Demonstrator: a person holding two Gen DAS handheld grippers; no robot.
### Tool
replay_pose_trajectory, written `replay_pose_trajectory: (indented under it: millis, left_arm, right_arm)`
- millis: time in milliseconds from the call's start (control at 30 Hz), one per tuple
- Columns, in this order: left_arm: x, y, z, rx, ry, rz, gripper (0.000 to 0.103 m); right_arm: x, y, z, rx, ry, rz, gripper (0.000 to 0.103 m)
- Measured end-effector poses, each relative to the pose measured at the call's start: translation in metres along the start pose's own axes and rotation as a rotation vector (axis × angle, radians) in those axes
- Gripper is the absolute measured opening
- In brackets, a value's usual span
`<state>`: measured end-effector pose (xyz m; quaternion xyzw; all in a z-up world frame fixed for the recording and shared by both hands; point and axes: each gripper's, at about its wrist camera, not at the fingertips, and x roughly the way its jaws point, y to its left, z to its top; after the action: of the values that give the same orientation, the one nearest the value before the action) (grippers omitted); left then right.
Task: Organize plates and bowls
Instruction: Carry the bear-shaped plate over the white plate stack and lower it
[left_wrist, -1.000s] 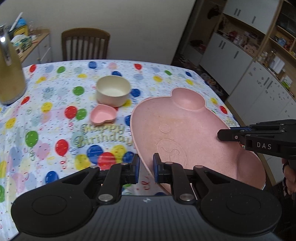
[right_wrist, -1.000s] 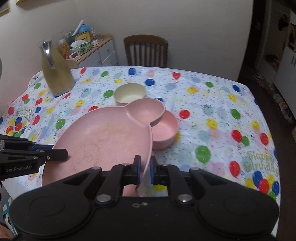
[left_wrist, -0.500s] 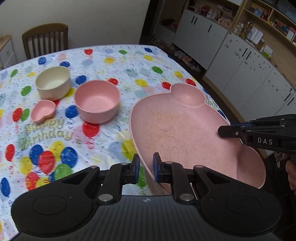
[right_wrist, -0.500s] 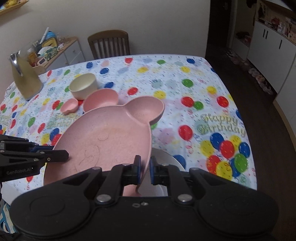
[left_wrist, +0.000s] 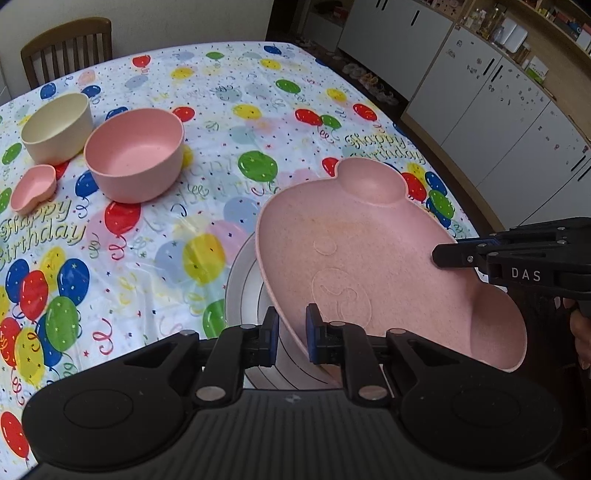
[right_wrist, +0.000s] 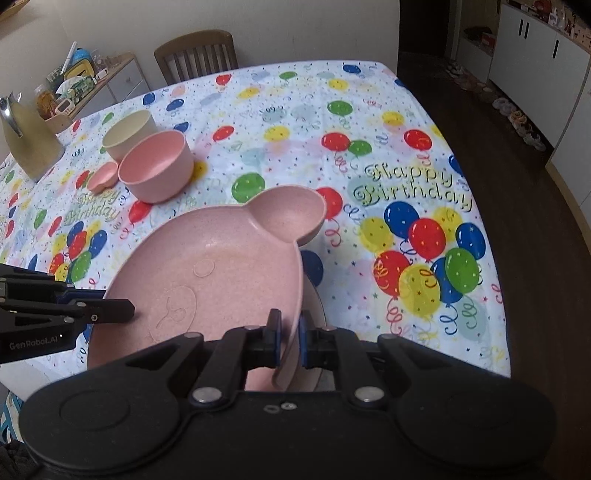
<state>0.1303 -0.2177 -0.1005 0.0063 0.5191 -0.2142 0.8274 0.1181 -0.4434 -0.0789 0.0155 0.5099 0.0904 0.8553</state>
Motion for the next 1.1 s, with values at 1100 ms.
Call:
replay_pose_trajectory:
  millis: [1100]
  left_arm:
    - [0.032,-0.001,-0.017,0.000,0.090,-0.010,0.015]
  right_arm:
    - [0.019,-0.009,-0.009,0.025,0.026,-0.037,0.021]
